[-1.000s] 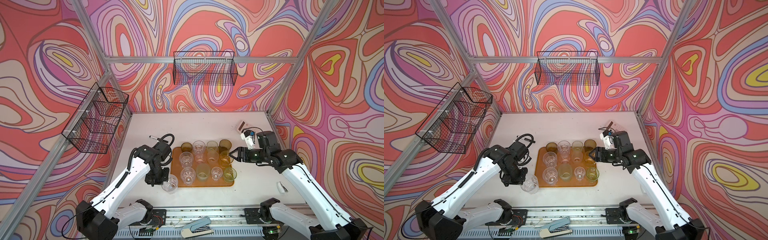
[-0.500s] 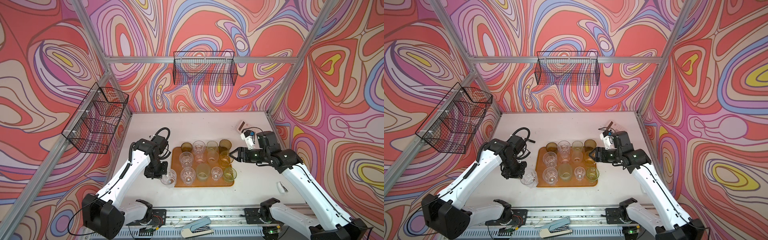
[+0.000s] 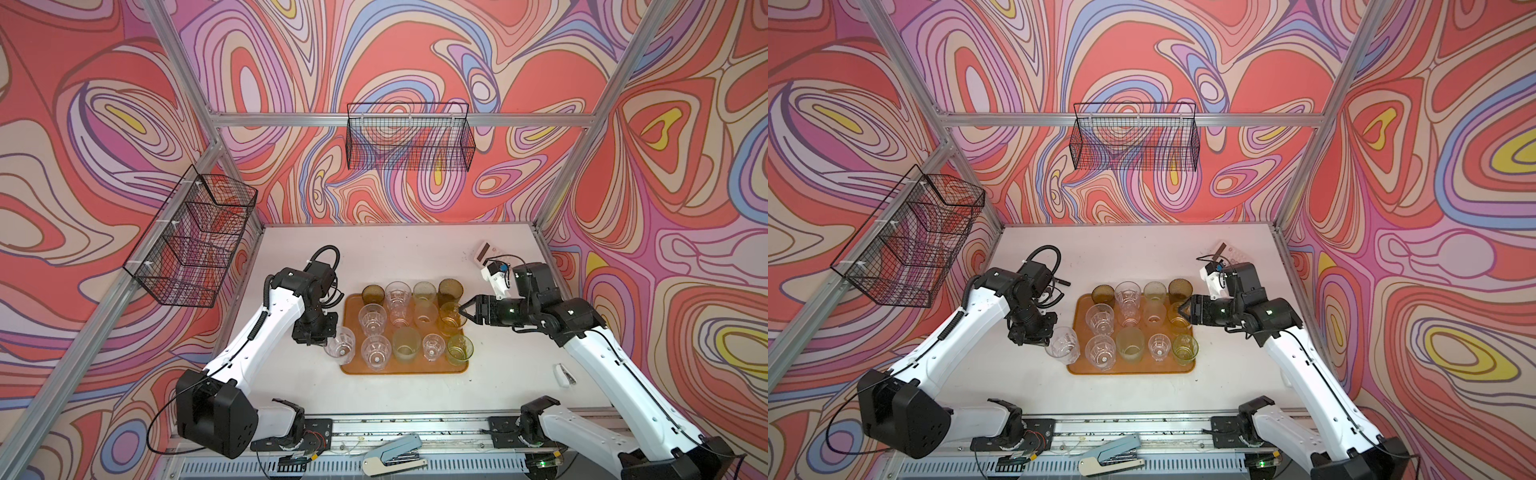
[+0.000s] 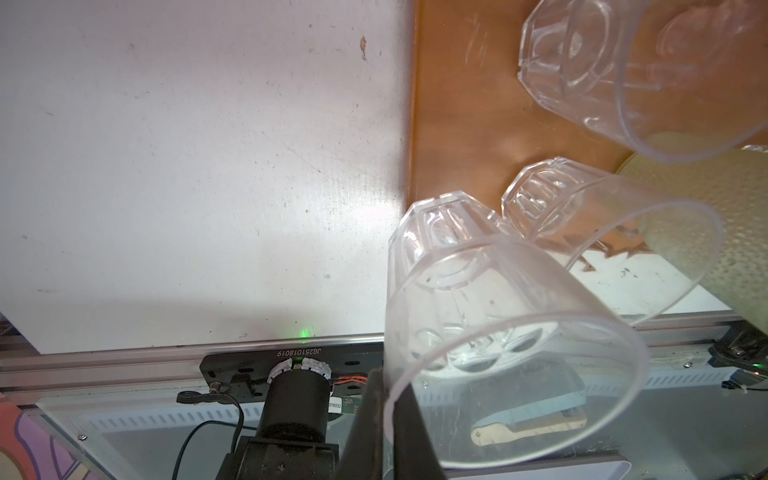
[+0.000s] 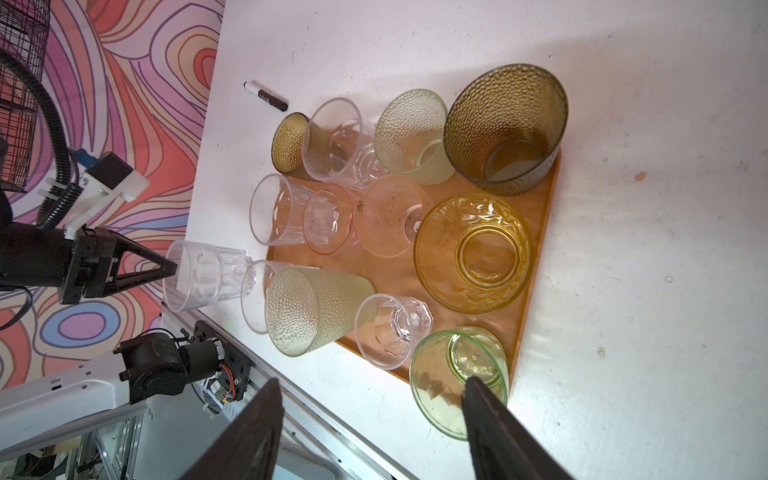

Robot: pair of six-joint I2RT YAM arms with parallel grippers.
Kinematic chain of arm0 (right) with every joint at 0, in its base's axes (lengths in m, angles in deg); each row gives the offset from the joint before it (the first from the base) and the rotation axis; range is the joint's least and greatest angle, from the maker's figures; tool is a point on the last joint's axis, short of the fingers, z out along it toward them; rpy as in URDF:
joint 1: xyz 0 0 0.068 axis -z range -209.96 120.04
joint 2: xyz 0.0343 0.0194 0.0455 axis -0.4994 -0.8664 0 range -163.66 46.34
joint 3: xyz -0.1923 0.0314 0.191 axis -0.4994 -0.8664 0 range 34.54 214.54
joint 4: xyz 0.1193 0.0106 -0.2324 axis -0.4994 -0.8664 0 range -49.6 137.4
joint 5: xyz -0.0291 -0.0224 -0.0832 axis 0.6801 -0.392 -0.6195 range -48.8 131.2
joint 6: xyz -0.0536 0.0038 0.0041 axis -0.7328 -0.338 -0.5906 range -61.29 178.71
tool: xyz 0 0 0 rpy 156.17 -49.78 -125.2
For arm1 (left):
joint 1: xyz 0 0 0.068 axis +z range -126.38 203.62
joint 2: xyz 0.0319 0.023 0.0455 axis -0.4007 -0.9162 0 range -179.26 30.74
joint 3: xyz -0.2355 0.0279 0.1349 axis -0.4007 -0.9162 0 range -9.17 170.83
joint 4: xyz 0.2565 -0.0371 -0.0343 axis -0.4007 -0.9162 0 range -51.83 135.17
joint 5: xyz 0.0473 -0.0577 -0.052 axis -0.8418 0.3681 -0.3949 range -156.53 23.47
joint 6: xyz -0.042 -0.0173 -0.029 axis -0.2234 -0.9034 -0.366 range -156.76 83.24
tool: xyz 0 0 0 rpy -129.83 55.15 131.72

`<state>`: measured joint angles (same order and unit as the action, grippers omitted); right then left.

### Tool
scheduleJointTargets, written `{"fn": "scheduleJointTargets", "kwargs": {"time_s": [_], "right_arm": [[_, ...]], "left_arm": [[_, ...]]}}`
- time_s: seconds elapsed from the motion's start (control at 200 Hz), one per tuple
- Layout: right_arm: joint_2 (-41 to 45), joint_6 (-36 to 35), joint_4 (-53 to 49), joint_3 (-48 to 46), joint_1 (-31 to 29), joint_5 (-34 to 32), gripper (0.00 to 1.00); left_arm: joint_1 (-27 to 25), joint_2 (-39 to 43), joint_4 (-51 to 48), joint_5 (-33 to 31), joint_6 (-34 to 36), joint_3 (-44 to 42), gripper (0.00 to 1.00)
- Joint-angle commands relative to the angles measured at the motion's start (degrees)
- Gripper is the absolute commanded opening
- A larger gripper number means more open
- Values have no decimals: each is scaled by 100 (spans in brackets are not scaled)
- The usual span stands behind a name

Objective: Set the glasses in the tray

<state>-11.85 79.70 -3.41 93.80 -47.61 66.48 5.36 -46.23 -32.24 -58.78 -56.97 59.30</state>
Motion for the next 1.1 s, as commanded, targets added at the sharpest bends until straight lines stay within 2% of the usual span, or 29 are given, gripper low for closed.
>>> {"fn": "scheduleJointTargets", "kwargs": {"time_s": [0.0, 1.092], "right_arm": [[-27, -96, -15, 138, 7, -67, 71], [54, -170, -157, 182, 7, -154, 71]], "left_arm": [[40, -92, 78, 109, 127, 166, 0], [38, -870, 713, 122, 166, 360, 0]]}}
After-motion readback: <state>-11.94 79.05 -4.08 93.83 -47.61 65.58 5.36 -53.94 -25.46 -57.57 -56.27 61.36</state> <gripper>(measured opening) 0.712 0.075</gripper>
